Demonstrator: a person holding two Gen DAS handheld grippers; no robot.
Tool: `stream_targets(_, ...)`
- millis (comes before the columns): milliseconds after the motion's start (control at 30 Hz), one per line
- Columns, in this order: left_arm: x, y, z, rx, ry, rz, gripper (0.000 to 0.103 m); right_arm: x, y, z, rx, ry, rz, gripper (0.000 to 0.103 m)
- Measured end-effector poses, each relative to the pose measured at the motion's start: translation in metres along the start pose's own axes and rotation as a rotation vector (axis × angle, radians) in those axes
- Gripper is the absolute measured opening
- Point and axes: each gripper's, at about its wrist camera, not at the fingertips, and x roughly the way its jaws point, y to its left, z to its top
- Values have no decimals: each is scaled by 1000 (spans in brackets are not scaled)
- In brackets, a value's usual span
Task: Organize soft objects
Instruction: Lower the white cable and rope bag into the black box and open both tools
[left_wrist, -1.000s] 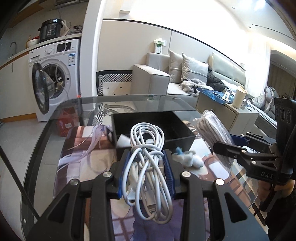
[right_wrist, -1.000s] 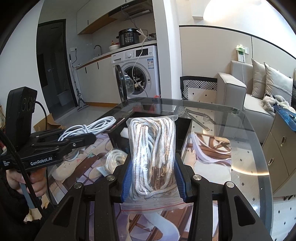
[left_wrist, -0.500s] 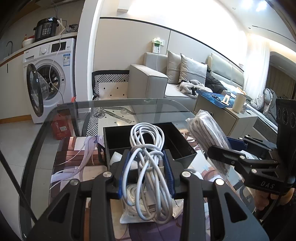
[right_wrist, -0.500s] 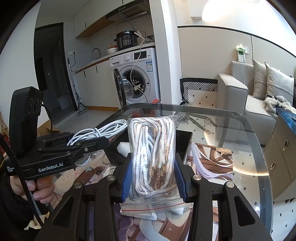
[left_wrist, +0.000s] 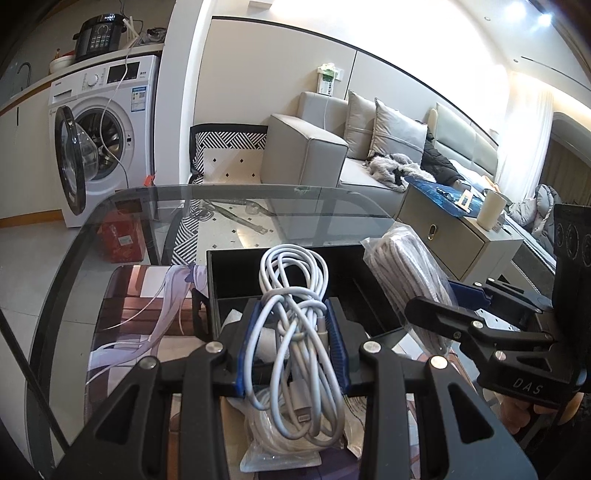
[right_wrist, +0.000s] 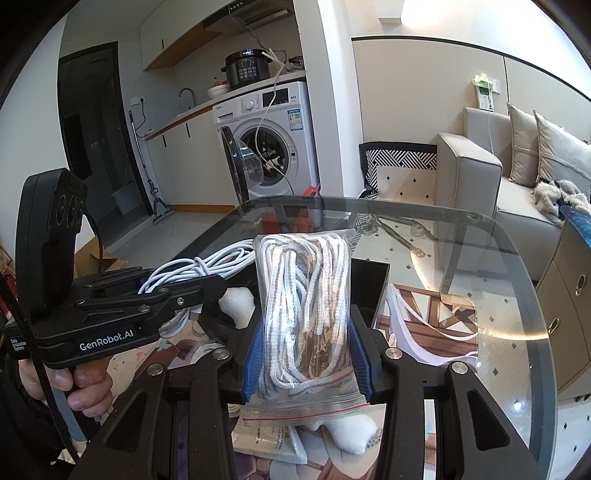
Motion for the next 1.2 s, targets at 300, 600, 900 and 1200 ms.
stream_targets(300,19,4,3,-27,18,-1,34,23,-3,5,-19,43,3,41)
stream_targets(600,33,9,7,-41,42,4,34,41,-6,13,-29,65,-21,42)
stream_targets(900,42,12,5,-51,56,13,34,56,-6,15,-50,76,-40,42)
stream_targets(1200,45,12,6,-49,53,11,34,44,-7,12,-68,38,-48,45)
